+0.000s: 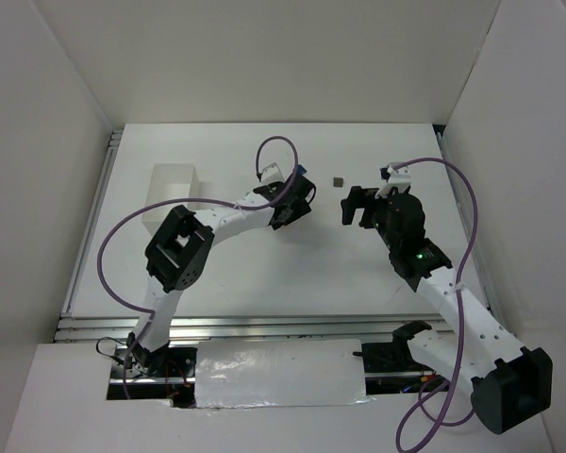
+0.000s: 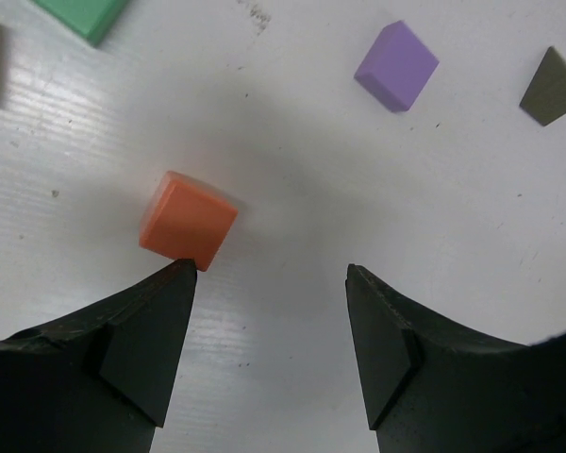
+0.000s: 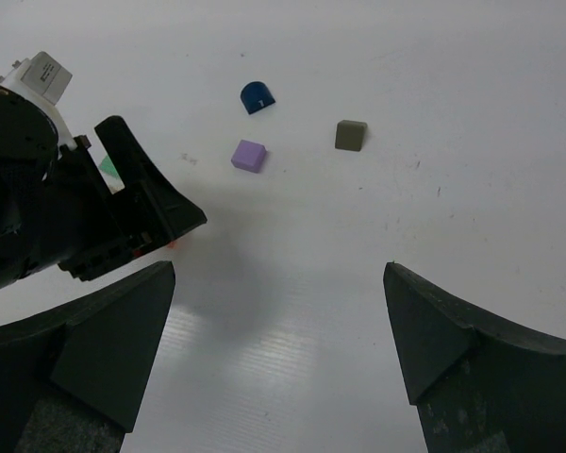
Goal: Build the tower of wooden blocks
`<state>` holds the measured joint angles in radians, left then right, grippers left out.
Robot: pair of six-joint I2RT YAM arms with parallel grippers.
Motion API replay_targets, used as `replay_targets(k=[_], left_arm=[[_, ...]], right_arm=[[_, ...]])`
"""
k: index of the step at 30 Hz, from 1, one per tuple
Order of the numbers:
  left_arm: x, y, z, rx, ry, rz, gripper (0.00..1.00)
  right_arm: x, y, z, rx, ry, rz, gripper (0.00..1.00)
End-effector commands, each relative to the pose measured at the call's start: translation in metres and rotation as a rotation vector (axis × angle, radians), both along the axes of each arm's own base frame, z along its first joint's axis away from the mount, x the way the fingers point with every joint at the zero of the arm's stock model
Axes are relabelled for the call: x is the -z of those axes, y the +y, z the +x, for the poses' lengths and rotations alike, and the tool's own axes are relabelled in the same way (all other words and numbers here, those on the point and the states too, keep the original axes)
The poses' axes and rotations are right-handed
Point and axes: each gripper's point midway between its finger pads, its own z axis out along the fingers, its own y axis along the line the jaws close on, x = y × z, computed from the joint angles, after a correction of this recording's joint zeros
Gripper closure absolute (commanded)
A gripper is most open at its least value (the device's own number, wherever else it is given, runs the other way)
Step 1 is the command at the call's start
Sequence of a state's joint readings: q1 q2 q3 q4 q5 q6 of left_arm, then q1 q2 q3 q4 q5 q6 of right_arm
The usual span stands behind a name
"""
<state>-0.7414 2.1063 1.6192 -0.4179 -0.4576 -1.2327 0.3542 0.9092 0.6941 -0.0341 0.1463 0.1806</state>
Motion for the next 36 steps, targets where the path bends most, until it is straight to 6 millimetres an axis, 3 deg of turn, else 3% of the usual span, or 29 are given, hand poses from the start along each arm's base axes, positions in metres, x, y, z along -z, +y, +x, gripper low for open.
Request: replay_targets(k=[1,7,12,14,15,17,18,20,21,22,23,24,25,26,27,29,31,32,33,36], left_arm=[[-0.006,-0.007,0.018,-0.019,-0.059,0.015,0.22],[-0.007,-0.007,0.013,0.012,-0.051,0.003,0.22],[-0.039,-0.005,0.001,0.108,-0.100,-0.017,0.21],[-0.057,0.000,-0.005,0.150,-0.135,-0.015,0.17],[-0.055,0.002,-0.011,0.175,-0.128,-0.009,0.15],[-0.075,0.005,-0.016,0.236,-0.169,0.002,0.02],[-0.072,0.010,-0.020,0.276,-0.165,0.029,0.01],[-0.086,0.022,-0.025,0.282,-0.169,0.029,0.01],[-0.080,0.031,-0.029,0.314,-0.142,0.028,0.01],[-0.092,0.039,-0.030,0.315,-0.157,0.006,0.01],[-0.096,0.053,-0.027,0.302,-0.165,-0.005,0.01],[-0.084,0.061,-0.037,0.328,-0.133,-0.005,0.01],[-0.096,0.072,-0.038,0.316,-0.157,-0.019,0.01],[-0.085,0.092,-0.042,0.300,-0.127,0.006,0.01],[-0.095,0.103,-0.045,0.280,-0.147,0.013,0.01],[-0.090,0.128,-0.051,0.242,-0.120,0.057,0.01],[-0.094,0.145,-0.059,0.220,-0.122,0.081,0.01],[-0.094,0.150,-0.063,0.251,-0.118,0.103,0.01],[-0.102,0.152,-0.068,0.266,-0.133,0.092,0.01],[-0.104,0.169,-0.076,0.239,-0.131,0.094,0.01]], right_arm=[[-0.005,-0.005,-0.001,0.016,-0.022,-0.009,0.00],[-0.008,-0.005,-0.002,0.008,-0.031,-0.004,0.00],[-0.010,-0.003,-0.004,-0.008,-0.047,-0.002,0.00],[-0.011,-0.001,-0.005,-0.017,-0.052,0.000,0.00],[-0.012,-0.001,-0.005,-0.020,-0.056,-0.001,0.00],[-0.012,-0.001,-0.004,-0.017,-0.055,-0.004,0.00],[-0.011,-0.001,-0.004,-0.018,-0.053,-0.012,0.00],[-0.008,-0.003,-0.002,-0.009,-0.036,-0.022,0.00],[-0.007,-0.001,-0.001,-0.019,-0.031,-0.027,0.00],[-0.004,-0.001,0.001,-0.023,-0.017,-0.041,0.00],[-0.004,0.001,0.002,-0.028,-0.011,-0.049,0.00],[0.005,0.002,0.004,-0.035,0.025,-0.063,0.00],[0.001,0.003,0.007,-0.031,0.029,-0.066,0.00],[0.002,0.002,0.010,-0.024,0.041,-0.071,0.00],[0.004,0.004,0.015,-0.028,0.062,-0.079,0.00],[0.003,0.003,0.022,-0.002,0.082,-0.072,0.00],[0.004,0.007,0.033,0.002,0.115,-0.078,0.00],[0.015,0.010,0.038,0.004,0.155,-0.088,0.00],[0.003,0.012,0.046,0.018,0.147,-0.077,0.00],[0.009,0.017,0.065,0.080,0.223,-0.064,0.00]])
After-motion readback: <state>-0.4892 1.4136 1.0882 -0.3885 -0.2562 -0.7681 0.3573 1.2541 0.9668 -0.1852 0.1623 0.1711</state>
